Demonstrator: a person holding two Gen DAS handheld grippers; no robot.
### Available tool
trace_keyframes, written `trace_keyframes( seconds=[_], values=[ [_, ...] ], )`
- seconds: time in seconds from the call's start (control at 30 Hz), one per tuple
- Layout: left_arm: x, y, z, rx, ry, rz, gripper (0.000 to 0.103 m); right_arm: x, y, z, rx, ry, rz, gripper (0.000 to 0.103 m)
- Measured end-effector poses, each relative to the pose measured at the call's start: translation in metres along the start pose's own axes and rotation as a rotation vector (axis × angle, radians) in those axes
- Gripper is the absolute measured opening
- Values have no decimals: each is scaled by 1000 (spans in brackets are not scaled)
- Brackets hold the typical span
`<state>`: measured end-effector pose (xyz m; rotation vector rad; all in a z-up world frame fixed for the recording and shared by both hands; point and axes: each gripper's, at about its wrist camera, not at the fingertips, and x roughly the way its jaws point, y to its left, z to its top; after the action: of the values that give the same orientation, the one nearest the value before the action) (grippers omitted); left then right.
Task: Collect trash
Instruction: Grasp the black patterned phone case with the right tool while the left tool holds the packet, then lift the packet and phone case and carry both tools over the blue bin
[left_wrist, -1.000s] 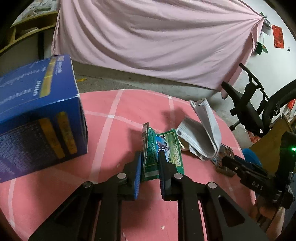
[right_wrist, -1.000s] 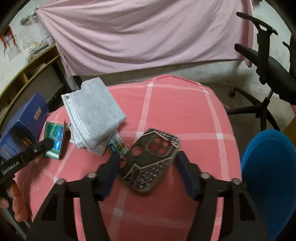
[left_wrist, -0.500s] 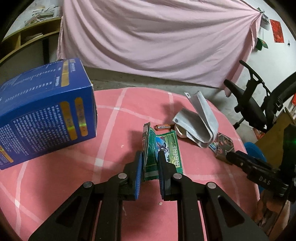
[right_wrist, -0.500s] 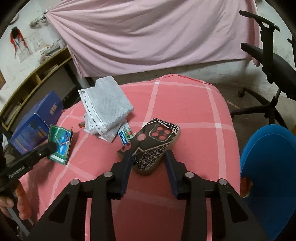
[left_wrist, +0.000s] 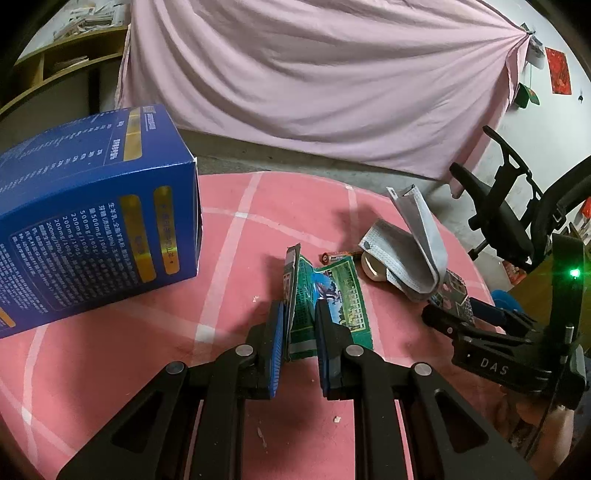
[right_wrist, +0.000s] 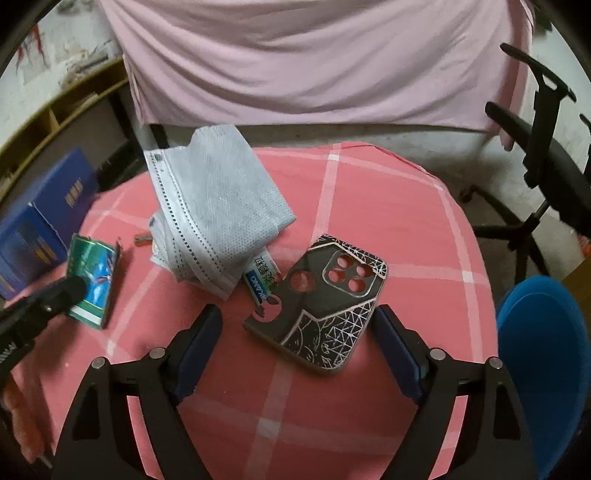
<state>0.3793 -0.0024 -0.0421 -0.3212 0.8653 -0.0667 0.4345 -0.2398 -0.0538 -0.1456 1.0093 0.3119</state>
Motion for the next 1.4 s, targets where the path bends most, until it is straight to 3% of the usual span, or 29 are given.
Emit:
trace_keyframes(
  seconds=[0.17,0.3,0.57,0.8,1.0,1.13,1.4],
  values=[
    [-3,1,0,1,1,-2,13,-3,-5,-1,15,-7,-8,69],
    [-7,-1,0,9,-5,0,13,-9,-8,-6,-4,-11,17,65],
    [-22,-21,-6,64,-62,21,13,-34,-28,-20,36,-86,138,63],
    [-33,-43,-13,108,-118,19,13,-56,-32,-30,41,-180,189,63],
    [-50,-66,-14,150,-214,-3,13,-91,-41,-38,46,-372,191,63],
    [-64,-83,-15,188,-295,-30,13,-121,-39,-46,-9,-514,111,63],
    [-86,-135,-28,279,-454,-84,13,-162,-60,-62,7,-718,21,63]
  ],
)
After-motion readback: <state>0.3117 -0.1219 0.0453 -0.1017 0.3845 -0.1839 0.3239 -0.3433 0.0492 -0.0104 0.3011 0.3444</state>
